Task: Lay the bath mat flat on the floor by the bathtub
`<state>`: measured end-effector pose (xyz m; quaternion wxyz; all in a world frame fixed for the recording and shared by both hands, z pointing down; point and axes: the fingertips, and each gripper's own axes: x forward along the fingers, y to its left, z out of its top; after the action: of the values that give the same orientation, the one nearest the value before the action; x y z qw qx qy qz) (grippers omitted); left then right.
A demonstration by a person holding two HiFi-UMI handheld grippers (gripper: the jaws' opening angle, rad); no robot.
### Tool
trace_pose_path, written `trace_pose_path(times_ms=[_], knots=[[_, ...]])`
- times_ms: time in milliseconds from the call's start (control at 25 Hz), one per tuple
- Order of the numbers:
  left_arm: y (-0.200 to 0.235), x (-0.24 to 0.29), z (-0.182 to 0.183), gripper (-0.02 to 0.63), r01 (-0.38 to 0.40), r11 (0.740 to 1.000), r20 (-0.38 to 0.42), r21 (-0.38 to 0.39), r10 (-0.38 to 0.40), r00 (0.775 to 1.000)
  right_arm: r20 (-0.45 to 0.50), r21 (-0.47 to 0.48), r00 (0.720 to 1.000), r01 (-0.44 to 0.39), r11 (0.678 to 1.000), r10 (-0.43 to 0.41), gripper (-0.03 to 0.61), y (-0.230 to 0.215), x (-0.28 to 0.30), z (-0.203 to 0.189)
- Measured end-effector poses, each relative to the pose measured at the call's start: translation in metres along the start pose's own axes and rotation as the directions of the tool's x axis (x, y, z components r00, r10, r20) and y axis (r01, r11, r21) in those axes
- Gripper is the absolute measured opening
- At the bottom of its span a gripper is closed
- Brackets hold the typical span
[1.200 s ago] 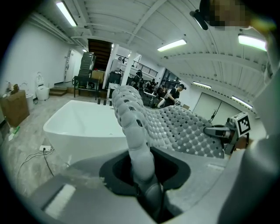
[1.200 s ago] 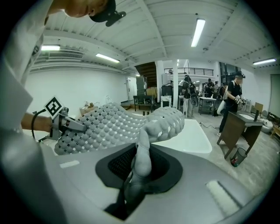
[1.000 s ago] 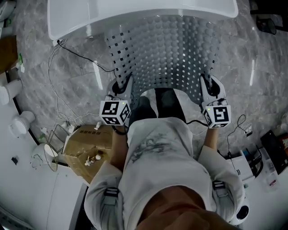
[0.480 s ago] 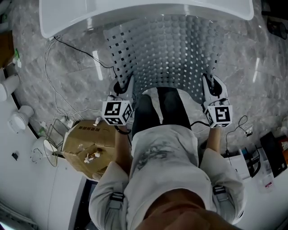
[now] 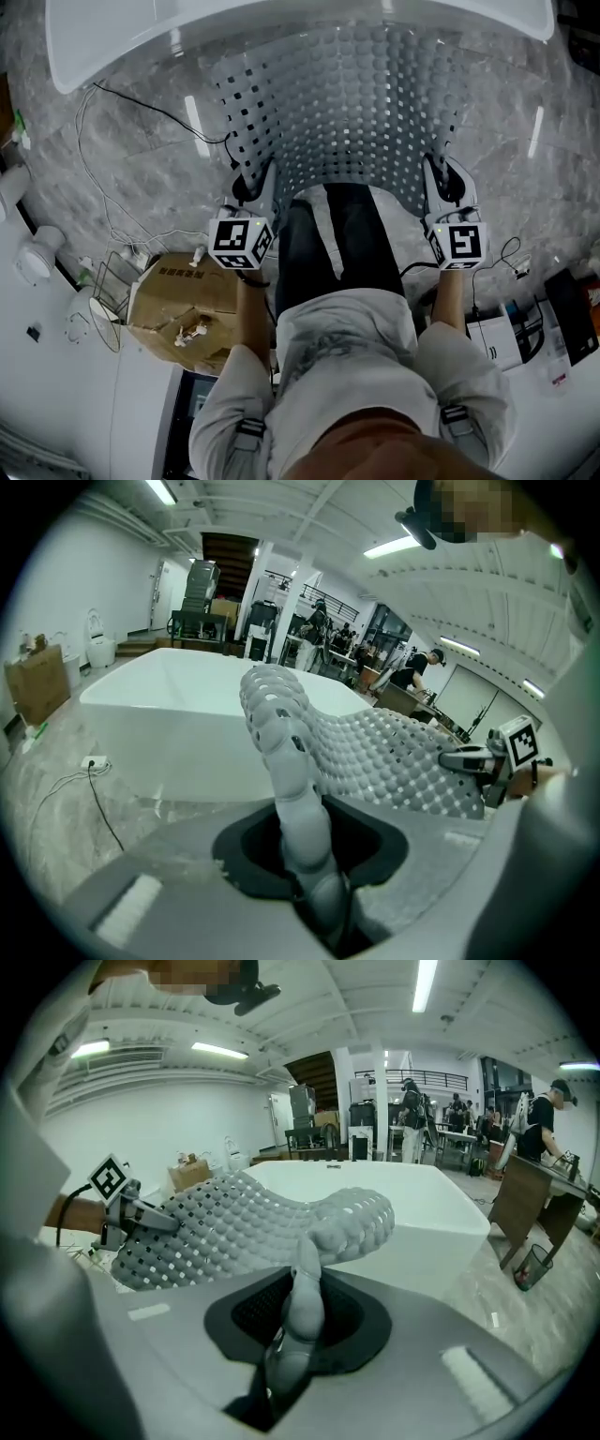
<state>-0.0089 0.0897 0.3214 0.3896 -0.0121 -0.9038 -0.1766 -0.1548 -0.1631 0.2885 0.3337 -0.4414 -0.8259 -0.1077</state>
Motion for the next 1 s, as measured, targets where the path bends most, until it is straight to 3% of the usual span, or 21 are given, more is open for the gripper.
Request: trace_pose_path(times_ms=[440, 1000], knots=[[0.032, 0.075, -0.047, 0.101, -0.025, 1.0, -0.03, -0.016, 0.025, 0.999, -0.022, 0.017, 1.0, 0.002, 1.0, -0.002, 0.058, -0.021, 0.073, -0.069], [0.071, 0.136, -0.1, 0.101, -0.023, 1.0, 0.0, 0.0, 0.023, 1.0, -0.006, -0.009, 0.999, 0.052, 0.999, -0.052, 0.058, -0.025, 0.134, -0.132]])
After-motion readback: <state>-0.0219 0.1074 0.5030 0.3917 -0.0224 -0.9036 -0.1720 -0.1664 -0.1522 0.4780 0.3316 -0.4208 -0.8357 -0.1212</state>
